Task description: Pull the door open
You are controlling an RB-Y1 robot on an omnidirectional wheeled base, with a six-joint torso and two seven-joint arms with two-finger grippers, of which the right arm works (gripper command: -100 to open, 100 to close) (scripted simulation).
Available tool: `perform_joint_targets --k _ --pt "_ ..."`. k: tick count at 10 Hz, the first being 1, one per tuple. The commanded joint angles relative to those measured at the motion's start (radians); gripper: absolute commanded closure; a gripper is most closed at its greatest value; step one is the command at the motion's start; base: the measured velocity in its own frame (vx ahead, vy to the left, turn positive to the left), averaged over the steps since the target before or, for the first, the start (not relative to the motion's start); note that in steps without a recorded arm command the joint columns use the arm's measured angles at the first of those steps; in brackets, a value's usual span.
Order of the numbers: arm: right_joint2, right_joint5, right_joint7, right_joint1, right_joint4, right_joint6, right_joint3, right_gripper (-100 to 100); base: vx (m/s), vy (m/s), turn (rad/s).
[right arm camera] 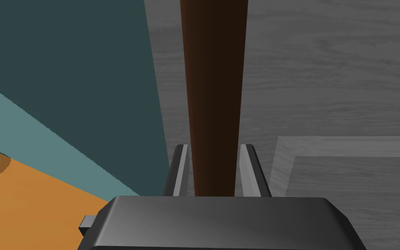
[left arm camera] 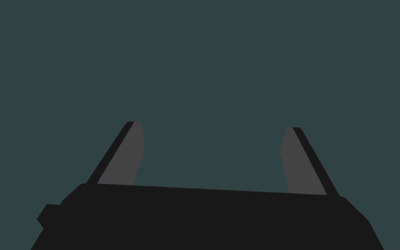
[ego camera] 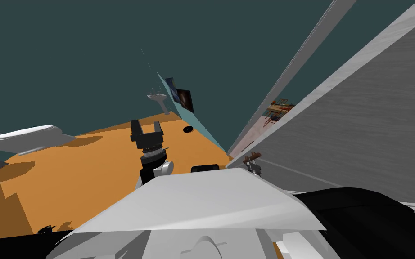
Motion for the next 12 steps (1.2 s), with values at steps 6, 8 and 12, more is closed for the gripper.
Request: perform_joint_targets --k 6,8,12 --pt "-0.022 0.077 -0.019 0.014 -0.019 -0.054 0.087 100 -0.227 -0.015 0.053" --pt "-0.023 0.077 -0.017 0.008 -0.019 -0.052 0.085 100 -0.180 0.010 0.020" --pt "-0.037 0.127 -0.028 0.016 -0.023 -0.088 0.146 100 -0.210 -0.038 0.053"
